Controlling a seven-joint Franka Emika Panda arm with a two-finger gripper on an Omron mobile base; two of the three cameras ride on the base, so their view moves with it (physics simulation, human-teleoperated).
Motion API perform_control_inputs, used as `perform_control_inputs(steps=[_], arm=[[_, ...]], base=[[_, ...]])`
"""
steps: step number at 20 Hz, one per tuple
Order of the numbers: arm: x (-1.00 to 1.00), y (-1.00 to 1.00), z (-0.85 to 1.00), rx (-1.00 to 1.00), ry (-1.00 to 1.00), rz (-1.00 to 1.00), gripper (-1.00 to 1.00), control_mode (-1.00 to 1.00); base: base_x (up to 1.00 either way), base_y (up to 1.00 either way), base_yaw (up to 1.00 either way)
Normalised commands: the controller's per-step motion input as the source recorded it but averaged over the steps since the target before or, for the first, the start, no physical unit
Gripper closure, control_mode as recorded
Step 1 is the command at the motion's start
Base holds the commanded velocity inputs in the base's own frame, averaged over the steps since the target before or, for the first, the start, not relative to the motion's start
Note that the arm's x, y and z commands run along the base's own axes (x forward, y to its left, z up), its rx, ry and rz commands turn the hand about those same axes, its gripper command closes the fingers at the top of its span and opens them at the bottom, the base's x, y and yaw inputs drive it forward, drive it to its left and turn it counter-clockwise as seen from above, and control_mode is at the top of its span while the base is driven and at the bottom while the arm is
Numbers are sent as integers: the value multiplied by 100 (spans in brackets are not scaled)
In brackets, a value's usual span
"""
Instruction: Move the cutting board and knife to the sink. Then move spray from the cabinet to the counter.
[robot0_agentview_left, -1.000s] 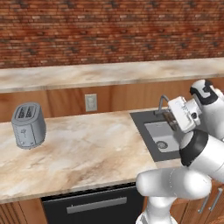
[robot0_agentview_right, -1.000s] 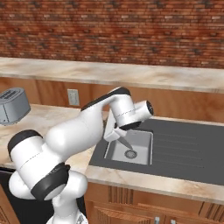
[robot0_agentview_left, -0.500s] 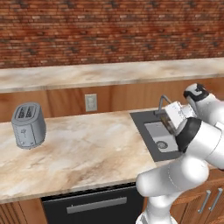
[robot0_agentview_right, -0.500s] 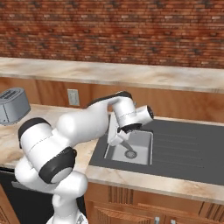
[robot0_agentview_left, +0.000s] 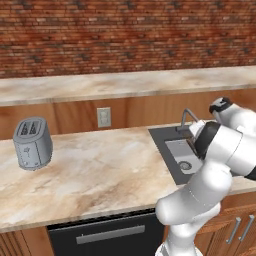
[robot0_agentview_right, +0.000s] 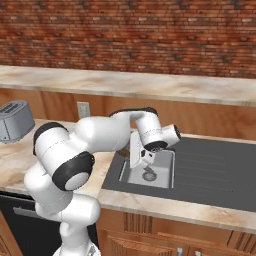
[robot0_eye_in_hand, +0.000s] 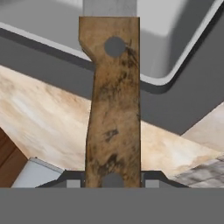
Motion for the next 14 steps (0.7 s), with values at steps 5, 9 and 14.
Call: perform_control_inputs(steps=[5, 9, 14], arm=[[6, -13, -31, 0, 0, 7, 100, -100], [9, -2, -39, -4, -2, 7, 100, -100], [16, 0, -43, -7, -6, 6, 100, -100]], base=[[0, 0, 0], [0, 0, 0], [0, 0, 0]])
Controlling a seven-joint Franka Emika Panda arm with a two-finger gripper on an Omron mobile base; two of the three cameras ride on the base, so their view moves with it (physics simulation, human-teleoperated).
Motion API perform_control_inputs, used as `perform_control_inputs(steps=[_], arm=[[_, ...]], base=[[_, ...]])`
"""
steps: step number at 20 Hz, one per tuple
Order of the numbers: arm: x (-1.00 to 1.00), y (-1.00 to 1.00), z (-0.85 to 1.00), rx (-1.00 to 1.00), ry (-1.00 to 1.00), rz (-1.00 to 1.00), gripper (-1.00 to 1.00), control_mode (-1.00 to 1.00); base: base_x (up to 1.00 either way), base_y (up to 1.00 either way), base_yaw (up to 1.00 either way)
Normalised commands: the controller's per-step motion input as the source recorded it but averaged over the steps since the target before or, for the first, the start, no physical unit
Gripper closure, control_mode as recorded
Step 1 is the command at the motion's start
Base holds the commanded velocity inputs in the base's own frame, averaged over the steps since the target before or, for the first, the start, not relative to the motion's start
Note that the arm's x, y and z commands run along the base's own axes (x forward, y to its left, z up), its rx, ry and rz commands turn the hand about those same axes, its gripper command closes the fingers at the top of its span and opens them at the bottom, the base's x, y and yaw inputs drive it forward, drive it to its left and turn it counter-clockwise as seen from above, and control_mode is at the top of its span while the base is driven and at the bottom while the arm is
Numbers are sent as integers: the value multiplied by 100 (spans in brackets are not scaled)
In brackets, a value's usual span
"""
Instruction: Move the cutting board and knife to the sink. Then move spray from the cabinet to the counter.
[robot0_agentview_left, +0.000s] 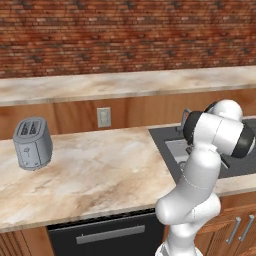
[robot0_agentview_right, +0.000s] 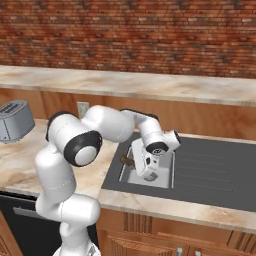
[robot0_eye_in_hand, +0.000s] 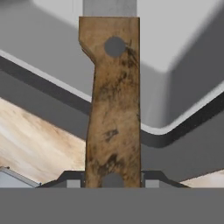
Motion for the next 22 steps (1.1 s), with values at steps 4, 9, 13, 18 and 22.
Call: perform_control_inputs(steps=[4, 9, 13, 18, 22], arm=[[11, 0, -22, -3, -3, 3, 100, -100], [9, 0, 0, 0, 0, 0, 100, -100], [9, 0, -2, 0, -2, 0, -100, -100], [1, 0, -1, 0, 0, 0, -100, -100], [0, 0, 38, -1, -5, 0, -100, -100]], base=[[0, 0, 0], [0, 0, 0], [0, 0, 0], [0, 0, 0], [0, 0, 0]])
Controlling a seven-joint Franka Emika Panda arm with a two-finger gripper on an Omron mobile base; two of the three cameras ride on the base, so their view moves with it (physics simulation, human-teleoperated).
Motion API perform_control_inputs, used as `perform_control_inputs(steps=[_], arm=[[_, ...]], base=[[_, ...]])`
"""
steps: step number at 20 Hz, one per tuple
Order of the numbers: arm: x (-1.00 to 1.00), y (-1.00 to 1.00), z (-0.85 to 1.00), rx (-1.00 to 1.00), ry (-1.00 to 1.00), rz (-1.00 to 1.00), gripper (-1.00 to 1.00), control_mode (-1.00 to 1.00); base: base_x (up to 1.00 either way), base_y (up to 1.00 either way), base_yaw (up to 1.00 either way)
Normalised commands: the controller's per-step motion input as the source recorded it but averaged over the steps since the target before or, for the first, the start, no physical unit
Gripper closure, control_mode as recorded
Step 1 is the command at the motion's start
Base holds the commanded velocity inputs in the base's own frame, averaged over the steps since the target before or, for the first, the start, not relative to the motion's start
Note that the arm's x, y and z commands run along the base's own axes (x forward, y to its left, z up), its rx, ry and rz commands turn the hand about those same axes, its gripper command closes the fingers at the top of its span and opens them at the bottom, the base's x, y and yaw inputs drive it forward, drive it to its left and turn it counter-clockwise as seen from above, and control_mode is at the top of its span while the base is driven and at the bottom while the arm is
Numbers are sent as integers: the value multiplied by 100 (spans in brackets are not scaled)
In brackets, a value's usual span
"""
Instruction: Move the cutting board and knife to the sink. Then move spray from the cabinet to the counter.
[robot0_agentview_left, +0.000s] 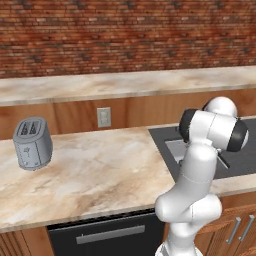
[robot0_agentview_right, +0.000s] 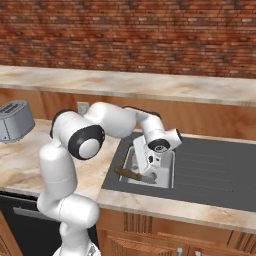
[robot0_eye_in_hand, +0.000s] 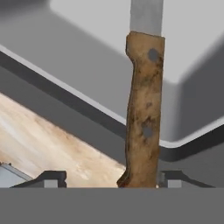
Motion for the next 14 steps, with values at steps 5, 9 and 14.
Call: perform_control_inputs(steps=[5, 9, 14], arm=[[-8, 0, 81, -14, -20, 0, -100, -100], [-39, 11, 75, -37, -42, 0, -100, -100], [-64, 25, 40, -57, -63, 0, -100, -100]], base=[[0, 0, 0], [0, 0, 0], [0, 0, 0]])
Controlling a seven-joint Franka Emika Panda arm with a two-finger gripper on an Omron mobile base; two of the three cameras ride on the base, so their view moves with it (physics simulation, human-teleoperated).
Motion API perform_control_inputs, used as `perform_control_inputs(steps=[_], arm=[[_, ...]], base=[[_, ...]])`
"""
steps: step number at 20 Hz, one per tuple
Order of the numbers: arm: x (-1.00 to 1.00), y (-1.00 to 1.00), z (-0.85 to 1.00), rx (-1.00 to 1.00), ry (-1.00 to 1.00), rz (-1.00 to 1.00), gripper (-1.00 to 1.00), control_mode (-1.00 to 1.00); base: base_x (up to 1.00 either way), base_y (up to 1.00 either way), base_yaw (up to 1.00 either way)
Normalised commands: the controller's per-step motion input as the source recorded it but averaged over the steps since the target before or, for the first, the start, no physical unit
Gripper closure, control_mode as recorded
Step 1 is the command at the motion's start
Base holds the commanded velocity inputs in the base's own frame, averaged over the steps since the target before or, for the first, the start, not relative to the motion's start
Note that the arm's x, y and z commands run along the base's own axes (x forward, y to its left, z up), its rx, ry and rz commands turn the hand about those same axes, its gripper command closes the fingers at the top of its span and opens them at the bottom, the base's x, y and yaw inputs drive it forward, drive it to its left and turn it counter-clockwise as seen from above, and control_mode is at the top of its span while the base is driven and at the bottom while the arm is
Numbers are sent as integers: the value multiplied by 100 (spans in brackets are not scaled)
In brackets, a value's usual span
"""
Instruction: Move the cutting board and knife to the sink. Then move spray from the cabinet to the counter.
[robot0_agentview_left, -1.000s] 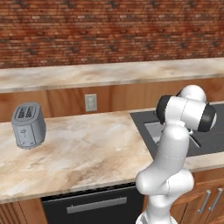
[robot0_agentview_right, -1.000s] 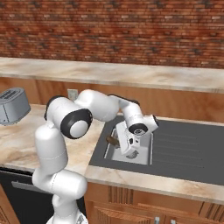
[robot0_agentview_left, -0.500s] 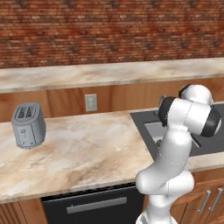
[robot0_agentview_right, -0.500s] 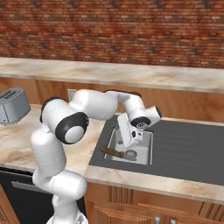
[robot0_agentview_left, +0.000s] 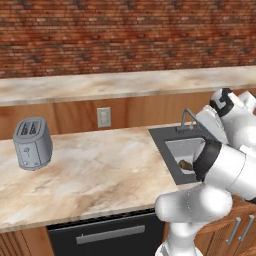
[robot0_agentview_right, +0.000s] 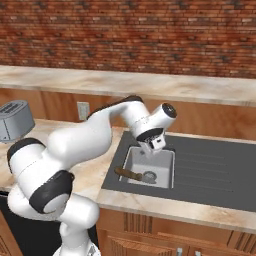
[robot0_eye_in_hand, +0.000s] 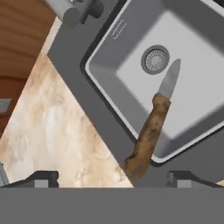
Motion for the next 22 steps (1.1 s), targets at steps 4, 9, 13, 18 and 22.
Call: perform_control_inputs(steps=[4, 9, 13, 18, 22], arm=[[-49, 34, 39, -55, -62, 0, -100, -100], [-19, 36, 65, -49, -41, 0, -100, -100], [3, 23, 71, -16, 1, 0, -100, -100], [2, 2, 0, 0, 2, -1, -100, -100], [-19, 0, -1, 0, 2, -4, -100, 100]], base=[[0, 0, 0], [0, 0, 0], [0, 0, 0], [0, 0, 0], [-40, 0, -23]])
